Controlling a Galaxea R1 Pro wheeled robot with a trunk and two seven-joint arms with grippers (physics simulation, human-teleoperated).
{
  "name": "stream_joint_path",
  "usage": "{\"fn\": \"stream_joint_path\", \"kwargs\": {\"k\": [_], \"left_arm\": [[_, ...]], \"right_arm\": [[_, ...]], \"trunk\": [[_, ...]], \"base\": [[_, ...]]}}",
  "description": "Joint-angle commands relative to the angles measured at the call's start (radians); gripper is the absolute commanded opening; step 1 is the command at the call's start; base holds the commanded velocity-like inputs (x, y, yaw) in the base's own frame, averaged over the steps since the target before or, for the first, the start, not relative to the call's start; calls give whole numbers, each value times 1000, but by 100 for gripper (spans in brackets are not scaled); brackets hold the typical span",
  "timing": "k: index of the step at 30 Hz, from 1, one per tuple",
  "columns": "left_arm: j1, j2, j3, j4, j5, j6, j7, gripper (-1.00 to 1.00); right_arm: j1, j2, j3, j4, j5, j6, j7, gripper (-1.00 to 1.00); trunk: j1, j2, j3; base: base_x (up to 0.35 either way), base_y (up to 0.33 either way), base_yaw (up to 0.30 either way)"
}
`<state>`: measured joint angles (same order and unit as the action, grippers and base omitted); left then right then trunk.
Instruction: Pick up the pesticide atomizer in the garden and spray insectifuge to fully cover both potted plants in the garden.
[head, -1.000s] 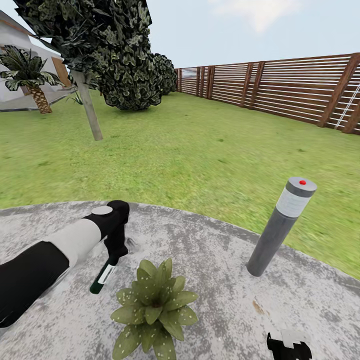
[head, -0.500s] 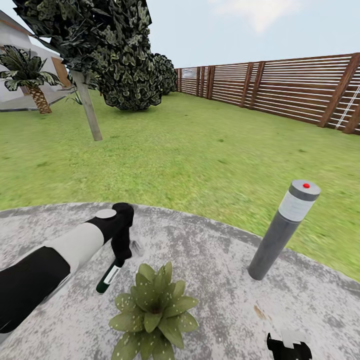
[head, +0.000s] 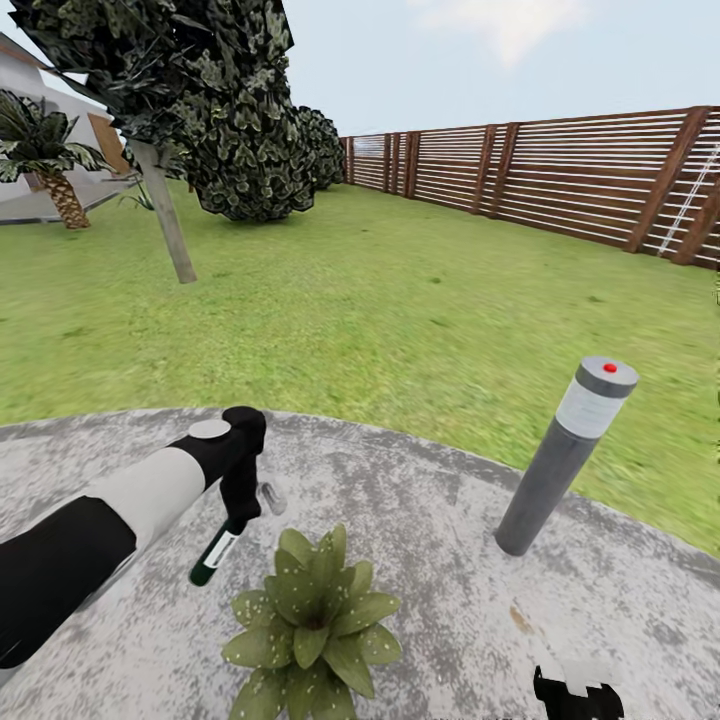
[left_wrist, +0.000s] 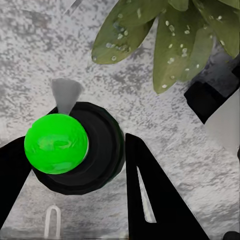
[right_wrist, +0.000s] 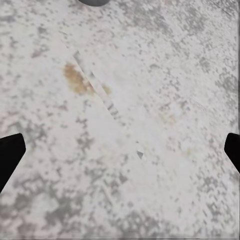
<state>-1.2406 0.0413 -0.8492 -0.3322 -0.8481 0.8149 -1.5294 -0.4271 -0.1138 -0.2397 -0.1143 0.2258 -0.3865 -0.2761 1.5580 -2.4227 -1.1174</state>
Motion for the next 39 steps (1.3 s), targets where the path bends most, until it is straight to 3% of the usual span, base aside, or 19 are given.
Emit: {"fn": "stream_joint_path", "kwargs": {"k": [1,4,6,10,16,25,33,36,39], "left_arm": [[1,3,-1,1,-10,10,-7,-100],[4,15,-3,8,-10,10,8,-100],[38,34,-2,9,-11,10,21,-100],[71,42,3,8,-10,9,59,-100],[75,35,7,-6,-5,9,82,-100],[52,25,4,-10,-4,17,209,-100],[53,18,8,-20,-3,20,247,-100],[56,-2,43,-70,-1,21,282,-100],[56,0,84,-82,-2,21,289,-100]], "right_arm": [[-1,0,-7,1,10,-3,-3,100],[-1,0,-7,2,10,-3,-3,100],[-1,0,-7,2,10,-3,-3,100],[-1,0,-7,2,10,-4,-3,100],[-1,0,-7,2,10,-3,-3,100],[-1,0,-7,2,10,-3,-3,100],[-1,0,-7,2,10,-3,-3,100],[-1,0,-7,2,10,-3,-3,100],[-1,0,-7,2,10,-3,-3,100]], "trunk": [[0,0,-1],[0,0,-1],[0,0,-1],[0,0,-1],[0,0,-1],[0,0,-1],[0,0,-1],[0,0,-1],[0,0,-1]], "base": [[0,41,-73],[0,14,-25],[0,2,-4],[0,0,0],[0,0,0],[0,0,0],[0,0,0],[0,0,0],[0,0,0]]}}
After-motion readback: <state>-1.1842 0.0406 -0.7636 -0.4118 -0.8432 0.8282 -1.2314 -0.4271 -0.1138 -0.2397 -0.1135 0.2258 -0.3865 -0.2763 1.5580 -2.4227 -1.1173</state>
